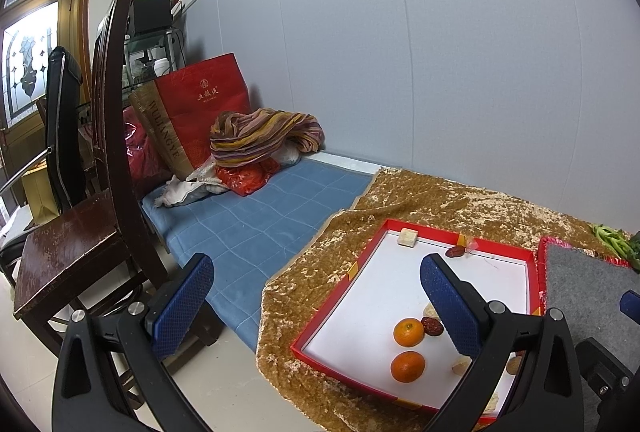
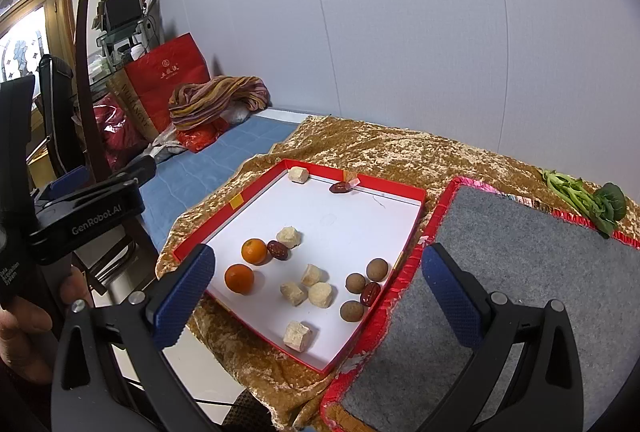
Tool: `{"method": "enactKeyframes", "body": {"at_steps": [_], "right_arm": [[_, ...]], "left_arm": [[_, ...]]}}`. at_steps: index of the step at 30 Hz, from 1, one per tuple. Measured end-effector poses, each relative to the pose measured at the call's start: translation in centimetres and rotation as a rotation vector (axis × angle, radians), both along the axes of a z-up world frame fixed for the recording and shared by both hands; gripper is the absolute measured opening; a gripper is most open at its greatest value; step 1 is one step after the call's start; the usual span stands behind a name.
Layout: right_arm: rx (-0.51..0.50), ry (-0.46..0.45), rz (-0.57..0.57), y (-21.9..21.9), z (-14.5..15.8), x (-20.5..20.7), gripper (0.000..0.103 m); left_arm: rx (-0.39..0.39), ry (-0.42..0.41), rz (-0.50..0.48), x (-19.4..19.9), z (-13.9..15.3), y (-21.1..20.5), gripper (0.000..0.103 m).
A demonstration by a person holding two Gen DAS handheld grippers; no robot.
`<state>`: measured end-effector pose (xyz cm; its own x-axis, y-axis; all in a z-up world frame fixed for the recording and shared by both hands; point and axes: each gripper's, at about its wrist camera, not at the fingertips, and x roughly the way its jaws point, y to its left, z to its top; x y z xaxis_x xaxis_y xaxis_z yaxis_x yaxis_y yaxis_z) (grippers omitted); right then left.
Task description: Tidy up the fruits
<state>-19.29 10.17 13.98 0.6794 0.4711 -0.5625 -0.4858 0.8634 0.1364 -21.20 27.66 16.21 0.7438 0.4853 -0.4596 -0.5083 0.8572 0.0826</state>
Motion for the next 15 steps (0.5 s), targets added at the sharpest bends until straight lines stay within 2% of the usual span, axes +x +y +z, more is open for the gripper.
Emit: {"method": "enactKeyframes", "body": {"at_steps": [15], "right_arm": [[-0.001,0.001,0.002,0.24,-0.12,-0.03,0.103]], "left_arm": [[-0.001,-0.002,0.001,-0.08,-0.13,0.08,0.103]]}}
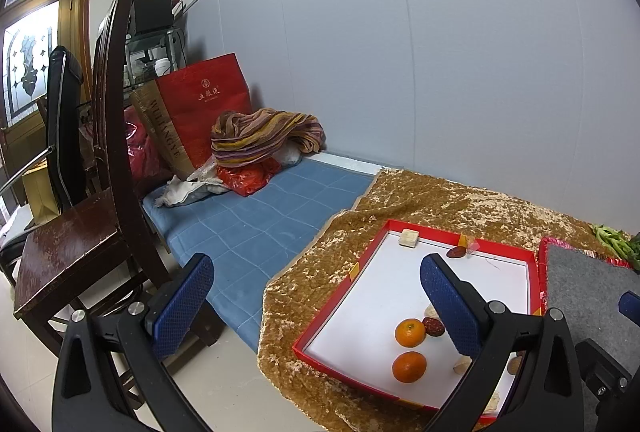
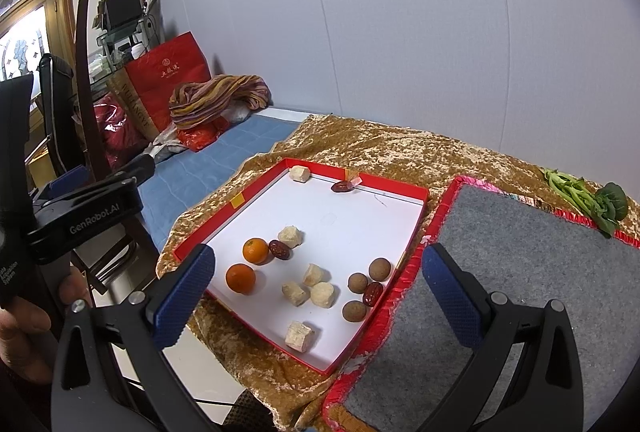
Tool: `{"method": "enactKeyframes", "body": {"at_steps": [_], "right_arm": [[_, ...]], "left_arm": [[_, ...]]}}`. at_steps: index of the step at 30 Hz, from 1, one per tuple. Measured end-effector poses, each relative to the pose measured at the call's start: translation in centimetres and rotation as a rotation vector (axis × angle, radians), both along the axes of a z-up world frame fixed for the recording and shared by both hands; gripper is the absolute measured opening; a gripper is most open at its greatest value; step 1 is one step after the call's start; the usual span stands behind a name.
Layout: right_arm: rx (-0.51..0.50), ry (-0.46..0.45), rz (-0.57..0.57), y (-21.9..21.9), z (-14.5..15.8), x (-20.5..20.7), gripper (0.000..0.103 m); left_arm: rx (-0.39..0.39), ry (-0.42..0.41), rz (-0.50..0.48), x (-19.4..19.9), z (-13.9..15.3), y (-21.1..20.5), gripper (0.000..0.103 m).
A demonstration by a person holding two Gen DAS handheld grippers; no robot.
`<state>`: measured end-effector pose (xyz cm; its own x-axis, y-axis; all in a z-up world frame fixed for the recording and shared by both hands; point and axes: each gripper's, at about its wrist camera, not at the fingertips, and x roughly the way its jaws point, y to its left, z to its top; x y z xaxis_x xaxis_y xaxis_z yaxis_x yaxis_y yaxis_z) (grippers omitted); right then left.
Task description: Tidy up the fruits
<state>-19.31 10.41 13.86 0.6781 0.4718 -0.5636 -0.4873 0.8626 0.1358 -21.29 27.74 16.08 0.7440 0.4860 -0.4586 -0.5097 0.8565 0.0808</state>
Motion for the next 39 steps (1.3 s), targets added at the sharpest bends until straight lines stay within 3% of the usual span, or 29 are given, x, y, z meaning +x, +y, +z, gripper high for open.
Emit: {"method": "enactKeyframes", "body": {"at_steps": [39], "right_arm": [[0.029,-0.008,-0.006,-0.5,0.8,-0.2,0.103]], "left_arm": [[-0.007,-0.005,-0.023,-0.2,-0.1,-1.2,0.103]]}}
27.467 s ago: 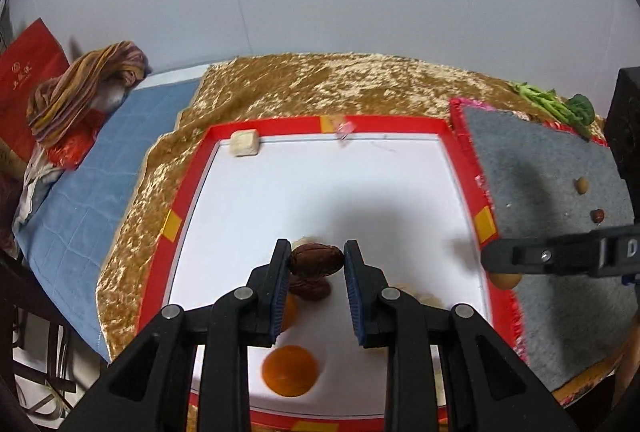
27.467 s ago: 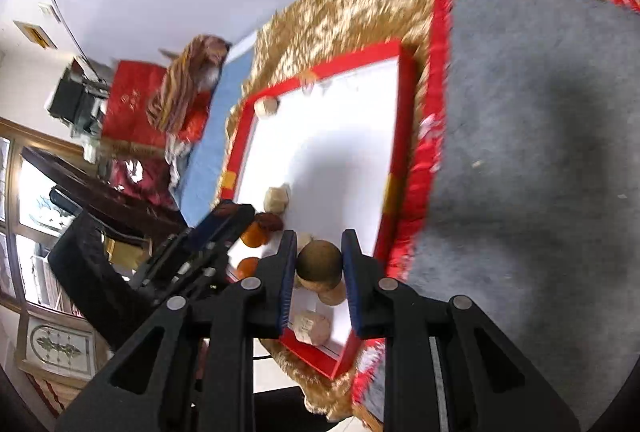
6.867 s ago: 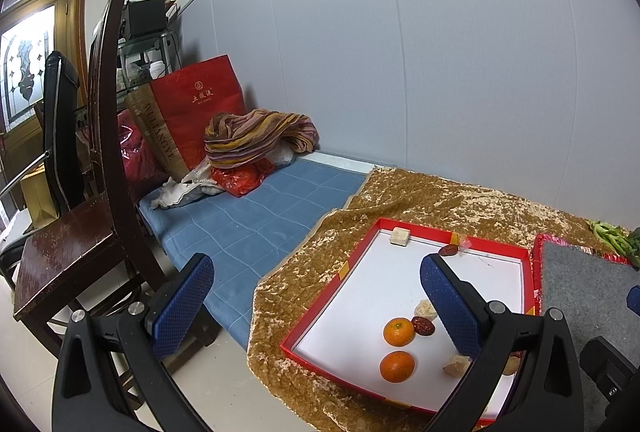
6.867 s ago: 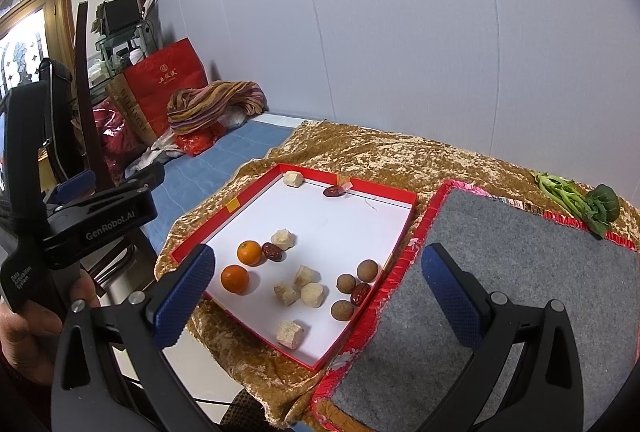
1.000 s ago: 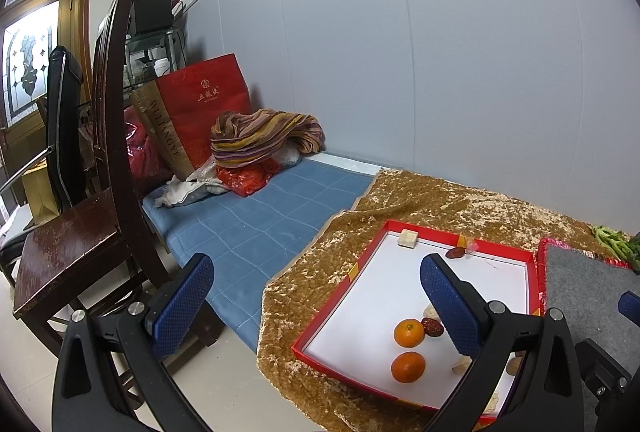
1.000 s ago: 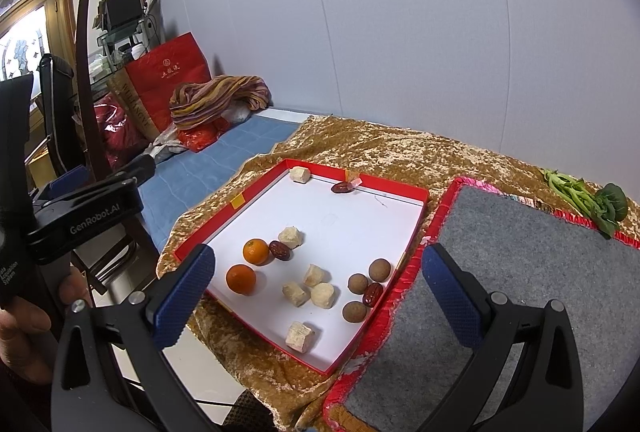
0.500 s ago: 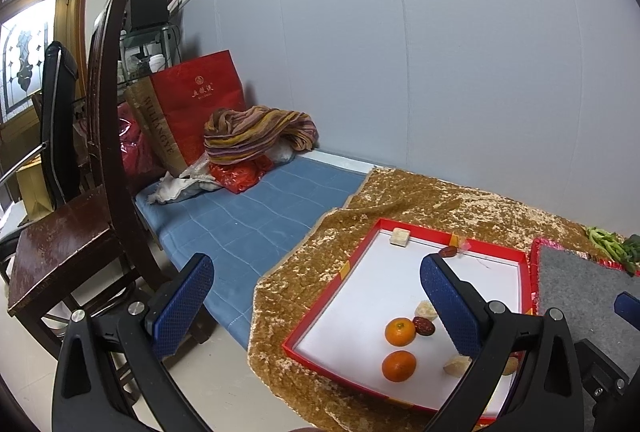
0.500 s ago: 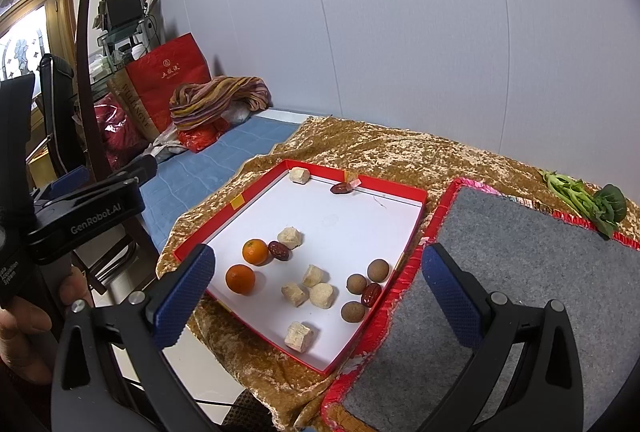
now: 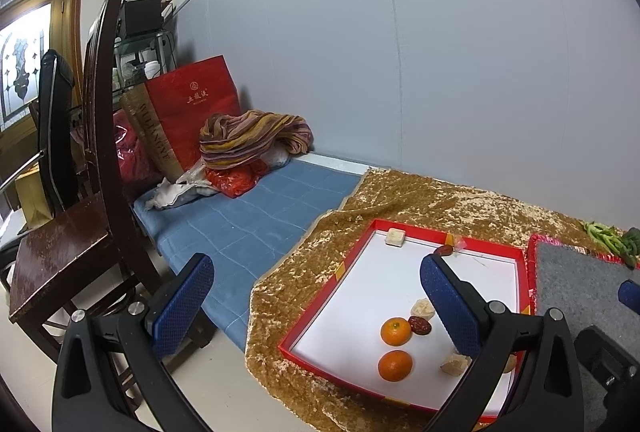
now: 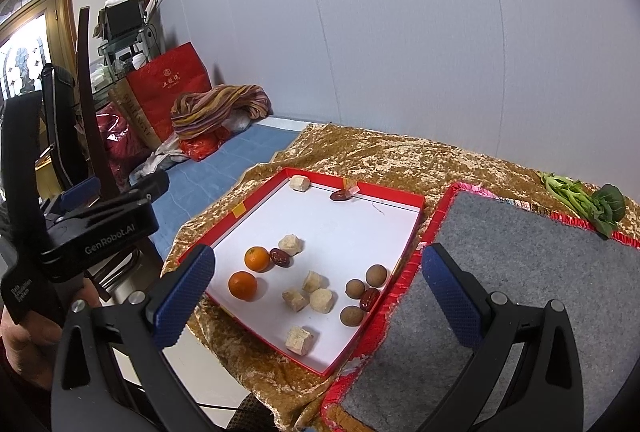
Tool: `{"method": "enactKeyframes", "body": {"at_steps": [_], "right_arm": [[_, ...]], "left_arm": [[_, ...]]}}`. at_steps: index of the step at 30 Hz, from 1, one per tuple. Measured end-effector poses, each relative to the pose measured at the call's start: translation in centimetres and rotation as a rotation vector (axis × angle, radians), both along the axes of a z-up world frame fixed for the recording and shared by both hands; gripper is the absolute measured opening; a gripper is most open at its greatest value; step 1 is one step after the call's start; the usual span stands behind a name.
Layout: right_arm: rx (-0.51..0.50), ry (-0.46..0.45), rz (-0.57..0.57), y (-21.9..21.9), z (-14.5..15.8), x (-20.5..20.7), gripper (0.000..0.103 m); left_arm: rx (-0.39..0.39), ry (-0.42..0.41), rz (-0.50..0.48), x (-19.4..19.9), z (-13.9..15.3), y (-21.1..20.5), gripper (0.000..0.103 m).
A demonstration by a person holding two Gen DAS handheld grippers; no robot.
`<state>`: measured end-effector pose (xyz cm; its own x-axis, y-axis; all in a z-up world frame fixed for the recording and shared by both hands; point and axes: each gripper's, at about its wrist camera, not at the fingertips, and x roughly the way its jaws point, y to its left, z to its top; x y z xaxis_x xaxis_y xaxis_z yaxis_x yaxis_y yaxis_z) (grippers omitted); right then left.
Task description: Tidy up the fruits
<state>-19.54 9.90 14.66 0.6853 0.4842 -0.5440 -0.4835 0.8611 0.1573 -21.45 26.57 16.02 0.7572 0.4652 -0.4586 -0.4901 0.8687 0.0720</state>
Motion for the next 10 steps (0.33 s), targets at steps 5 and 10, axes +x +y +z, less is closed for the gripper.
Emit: {"method": "enactKeyframes", "body": {"at_steps": [5,10], "right_arm": [[-0.008,-0.001,0.007,0.43,-0.11,-0.03,0.103],[-0.009,0.000,0.008,0.48,-0.18,0.00,0.103]], "left_arm": [[-0.009,-0.011,-0.004,-0.14,0.15,0.13,0.103],[-0.013,-0.028,-0.021,-0.19,0.31,-0.16,0.103]]}}
